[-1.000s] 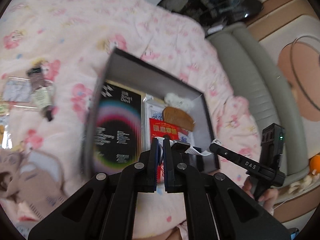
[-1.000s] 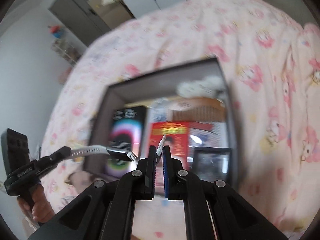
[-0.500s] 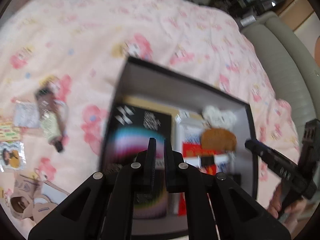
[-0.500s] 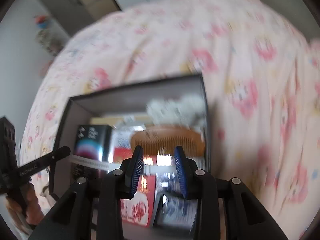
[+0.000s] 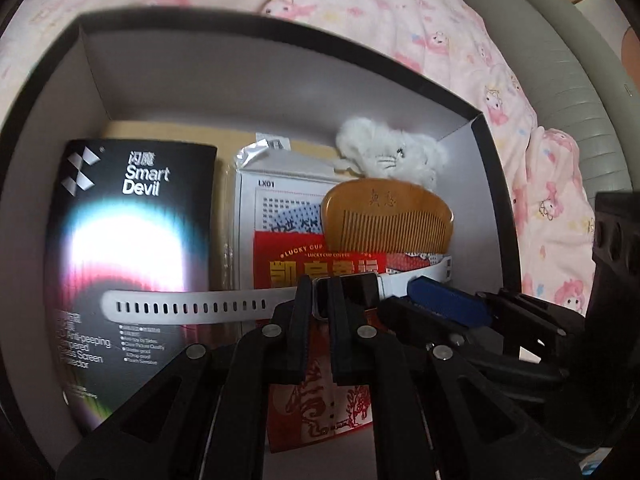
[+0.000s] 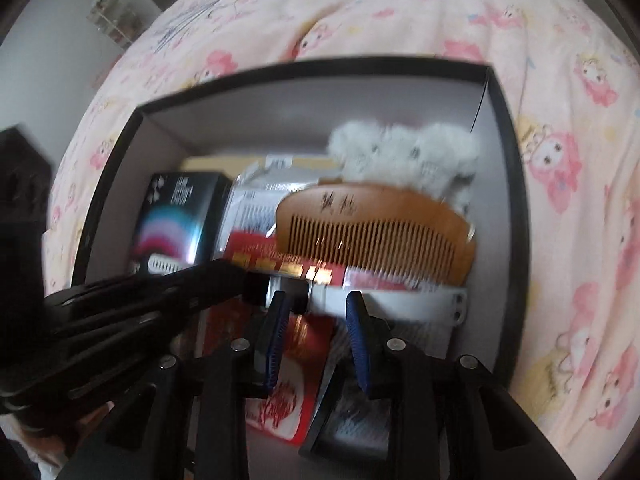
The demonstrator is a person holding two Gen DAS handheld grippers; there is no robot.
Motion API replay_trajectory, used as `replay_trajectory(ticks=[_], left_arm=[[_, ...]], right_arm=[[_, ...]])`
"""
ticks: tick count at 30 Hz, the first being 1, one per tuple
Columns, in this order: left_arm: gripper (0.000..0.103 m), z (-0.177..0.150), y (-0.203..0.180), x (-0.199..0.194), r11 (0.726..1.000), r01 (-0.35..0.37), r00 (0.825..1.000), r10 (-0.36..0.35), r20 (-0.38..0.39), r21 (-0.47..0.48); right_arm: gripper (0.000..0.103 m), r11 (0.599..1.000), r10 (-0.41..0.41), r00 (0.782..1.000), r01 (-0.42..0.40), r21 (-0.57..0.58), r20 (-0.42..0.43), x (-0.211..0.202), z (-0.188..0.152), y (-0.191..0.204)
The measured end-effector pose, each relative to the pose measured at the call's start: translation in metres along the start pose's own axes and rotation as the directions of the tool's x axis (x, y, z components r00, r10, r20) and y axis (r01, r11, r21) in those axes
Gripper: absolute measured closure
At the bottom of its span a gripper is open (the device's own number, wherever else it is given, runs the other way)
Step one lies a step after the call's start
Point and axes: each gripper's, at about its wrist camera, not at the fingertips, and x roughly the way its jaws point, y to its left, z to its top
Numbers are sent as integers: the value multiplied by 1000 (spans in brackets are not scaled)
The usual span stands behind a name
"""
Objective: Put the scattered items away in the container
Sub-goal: 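Lower the watch into the black box beside the wooden comb with both grippers, then open both grippers and withdraw them from the box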
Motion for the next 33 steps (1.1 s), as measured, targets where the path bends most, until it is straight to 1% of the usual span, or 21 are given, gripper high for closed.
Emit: replay_trajectory(ticks=[2, 4, 5, 7, 10, 12, 14, 18, 20, 22, 23, 25, 26, 27, 28, 29, 30, 31, 33], left_arm=[[99, -4, 5, -13, 1000, 26, 999, -26, 29, -17], [99, -13, 9, -27, 999, 28, 998, -26, 56, -28], [99, -16, 10, -29, 999, 24, 999, -23, 49, -28], [99, -21, 11, -24, 1000, 2, 1000, -2, 9, -17], [99, -19, 10, -12, 999, -40, 999, 40, -11, -5], [99, -17, 10, -4, 1000, -18, 1000, 18, -16, -11], [99, -16, 7, -4, 1000, 5, 1000, -5, -12, -5], [99, -23, 3, -19, 999, 33, 999, -33, 39, 3], [99, -30, -1, -30, 999, 38, 997, -39, 66, 17], [99, -41, -6, -46, 999, 28, 994, -31, 103, 33], [95, -46, -8, -53, 999, 22, 992, -27, 122, 42], [89, -57, -14, -73, 998, 12, 986, -21, 164, 59], [82, -59, -17, -76, 998, 12, 985, -23, 173, 64], [79, -63, -22, -83, 997, 19, 983, -31, 182, 70], [79, -73, -24, -95, 996, 27, 980, -42, 195, 79], [79, -74, -27, -101, 996, 28, 978, -46, 205, 90], [79, -80, -29, -110, 994, 20, 975, -42, 218, 103], [79, -86, -31, -117, 994, 10, 973, -35, 230, 112], [79, -96, -33, -131, 993, 5, 968, -34, 250, 116]], right_arm=[[77, 1000, 9, 1000, -9, 6, 3, -5, -3, -1], [77, 999, 37, 999, -38, 35, 31, -15, -6, -4], [77, 998, 41, 998, -43, 37, 51, -20, -7, -6], [77, 999, 28, 997, -31, 44, 79, -25, -6, -9], [77, 996, 46, 997, -50, 70, 60, -21, -3, -12], [77, 997, 41, 998, -44, 71, 45, -18, -3, -11], [77, 997, 36, 998, -40, 68, 47, -17, -4, -11], [77, 995, 52, 996, -58, 77, 71, -23, -6, -15], [77, 998, 25, 996, -30, 57, 83, -26, -11, -14], [73, 999, -27, 993, 25, 21, 112, -30, -15, -5], [72, 999, -42, 992, 41, 10, 121, -31, -15, -2], [66, 998, -57, 988, 57, 7, 142, -43, -20, 3], [65, 998, -61, 986, 61, 6, 153, -50, -22, 5], [65, 998, -60, 983, 62, -4, 172, -59, -22, 9], [61, 998, -54, 976, 61, -23, 212, -75, -27, 15], [56, 997, -55, 966, 65, -30, 252, -88, -33, 20], [47, 997, -57, 956, 68, -30, 287, -100, -39, 26], [43, 998, -49, 945, 63, -32, 323, -112, -46, 33], [42, 998, -15, 936, 35, -50, 353, -124, -54, 47]])
